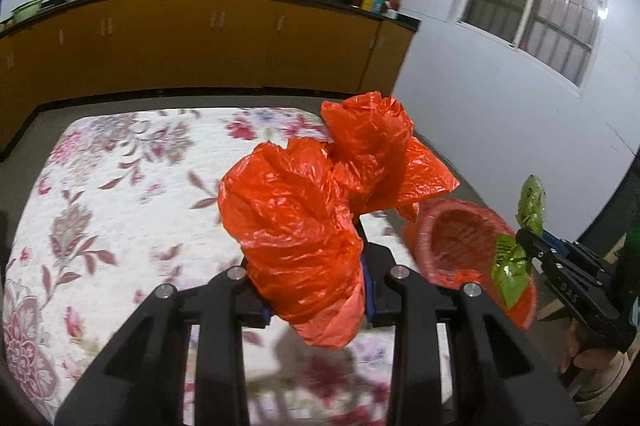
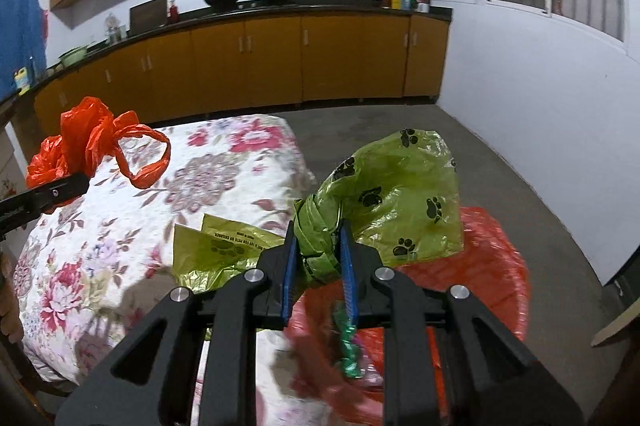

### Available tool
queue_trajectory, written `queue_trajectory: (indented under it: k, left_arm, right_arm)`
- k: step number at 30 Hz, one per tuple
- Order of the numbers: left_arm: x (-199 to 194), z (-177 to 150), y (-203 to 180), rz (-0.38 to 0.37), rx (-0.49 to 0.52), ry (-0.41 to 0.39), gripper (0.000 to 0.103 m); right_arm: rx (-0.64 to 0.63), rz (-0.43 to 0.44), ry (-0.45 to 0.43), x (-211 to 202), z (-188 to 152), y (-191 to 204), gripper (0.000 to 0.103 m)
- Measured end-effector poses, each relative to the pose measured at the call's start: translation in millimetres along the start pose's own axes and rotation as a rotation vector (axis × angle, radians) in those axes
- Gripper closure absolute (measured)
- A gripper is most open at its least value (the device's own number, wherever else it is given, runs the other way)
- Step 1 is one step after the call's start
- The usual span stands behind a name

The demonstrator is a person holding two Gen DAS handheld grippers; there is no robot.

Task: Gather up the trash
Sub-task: 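Carry the red bag and paw-print green bag over the red basket with both tools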

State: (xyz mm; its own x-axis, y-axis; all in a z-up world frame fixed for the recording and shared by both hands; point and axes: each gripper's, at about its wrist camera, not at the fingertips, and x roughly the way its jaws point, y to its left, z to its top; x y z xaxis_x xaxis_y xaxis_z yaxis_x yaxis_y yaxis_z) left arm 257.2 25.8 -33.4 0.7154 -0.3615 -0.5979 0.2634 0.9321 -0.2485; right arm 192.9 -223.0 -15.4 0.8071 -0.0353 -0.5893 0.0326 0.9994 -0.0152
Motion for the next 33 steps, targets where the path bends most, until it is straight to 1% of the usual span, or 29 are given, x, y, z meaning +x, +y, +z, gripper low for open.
queue_trajectory:
  k: [7,21,28,33]
  left_arm:
    - [12.8,-0.1,-44.1,-0.069,0.042,0.017,0.071]
    - [45.3,-8.3,-126.5,-0.185,0.103,0.068,0.071]
    - [65.4,-12.8,-152.6,-0.213,0.116,0.104,0.071]
    - [81.5,-16.4,-165.6,-0.221,0.130,0.130,0.071]
  right_arm:
    - [0.037,-0.052,-0.009,-12.7,-7.5,-36.5,0.083]
    - [0.099,-0.118,-0.029,-31.0,-17.7,-90.0,0.083]
    - [0.124,-0.136,-0.024,-29.7,-21.2,-112.7,0.083]
    - [0.139,-0.138,-0.020,-25.5,-21.1,-120.4,0.083]
